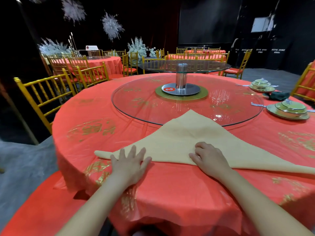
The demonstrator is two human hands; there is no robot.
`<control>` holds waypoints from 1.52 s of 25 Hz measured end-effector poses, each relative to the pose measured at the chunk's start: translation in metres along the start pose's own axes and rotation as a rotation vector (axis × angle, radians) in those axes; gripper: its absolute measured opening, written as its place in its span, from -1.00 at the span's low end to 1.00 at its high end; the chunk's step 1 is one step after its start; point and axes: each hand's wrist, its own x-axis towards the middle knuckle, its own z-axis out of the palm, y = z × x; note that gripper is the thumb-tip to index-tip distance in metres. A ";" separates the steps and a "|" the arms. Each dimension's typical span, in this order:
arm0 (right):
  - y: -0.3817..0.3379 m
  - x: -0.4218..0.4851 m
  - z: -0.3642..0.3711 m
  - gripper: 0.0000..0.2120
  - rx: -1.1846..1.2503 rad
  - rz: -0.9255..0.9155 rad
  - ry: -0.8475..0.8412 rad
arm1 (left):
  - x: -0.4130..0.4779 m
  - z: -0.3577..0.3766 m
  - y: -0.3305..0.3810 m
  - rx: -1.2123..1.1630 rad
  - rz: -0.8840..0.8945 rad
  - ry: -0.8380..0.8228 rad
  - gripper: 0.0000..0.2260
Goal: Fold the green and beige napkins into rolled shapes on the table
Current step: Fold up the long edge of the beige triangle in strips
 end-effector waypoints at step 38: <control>0.069 -0.051 -0.021 -0.67 -0.148 -0.230 0.286 | 0.027 0.001 0.065 -0.176 0.722 0.191 -0.79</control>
